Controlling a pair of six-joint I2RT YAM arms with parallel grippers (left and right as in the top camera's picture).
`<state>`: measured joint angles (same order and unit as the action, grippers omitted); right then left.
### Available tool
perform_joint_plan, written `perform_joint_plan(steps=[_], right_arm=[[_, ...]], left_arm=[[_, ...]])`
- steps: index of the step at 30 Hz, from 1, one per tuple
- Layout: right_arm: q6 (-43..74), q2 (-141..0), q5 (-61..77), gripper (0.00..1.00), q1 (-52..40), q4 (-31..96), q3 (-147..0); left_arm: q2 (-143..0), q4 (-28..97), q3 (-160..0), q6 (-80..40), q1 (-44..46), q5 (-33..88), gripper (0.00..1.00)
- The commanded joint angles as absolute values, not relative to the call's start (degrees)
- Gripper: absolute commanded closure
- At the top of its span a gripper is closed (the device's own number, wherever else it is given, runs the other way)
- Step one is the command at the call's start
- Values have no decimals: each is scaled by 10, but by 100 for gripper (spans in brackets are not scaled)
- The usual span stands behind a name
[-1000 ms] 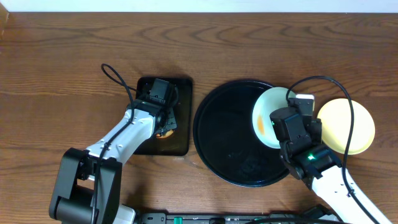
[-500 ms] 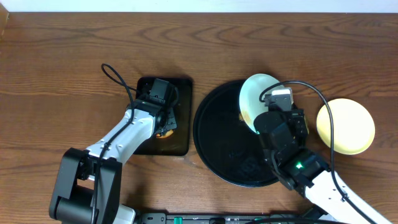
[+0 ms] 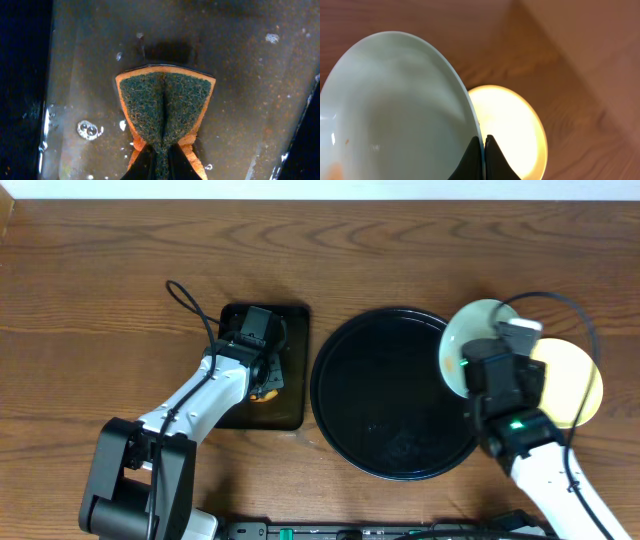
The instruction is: Clean dirty plates on tray and stack at the side
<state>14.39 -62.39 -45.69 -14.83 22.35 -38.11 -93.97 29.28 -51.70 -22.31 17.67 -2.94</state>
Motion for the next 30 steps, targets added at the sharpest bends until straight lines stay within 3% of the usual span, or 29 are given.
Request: perform_joint_plan(steps=[1,6,12,22,24,27,30], right_arm=[[215,-617,-333,99,-72,226,-394],[249,-617,-238,99,43,232,-394],[271,-618,-220,99,147,258,-394],[323,-627,-202,98,258,277,-393],[340,-632,-195,91,274,277,-393],[347,-642,-171,69,291,270,-393],[347,-654,-123,55,294,259,-393]], left_arm=[[-943,291,-511,-156,174,-36,93],[-943,286,-511,-124,174,-41,93],[-943,259,-511,-124,174,-41,93],[-943,250,-511,-125,174,-41,93],[-943,252,-511,-125,174,-41,93],[-943,254,-511,-125,174,-41,90],[-943,254,-511,-125,174,-41,72]])
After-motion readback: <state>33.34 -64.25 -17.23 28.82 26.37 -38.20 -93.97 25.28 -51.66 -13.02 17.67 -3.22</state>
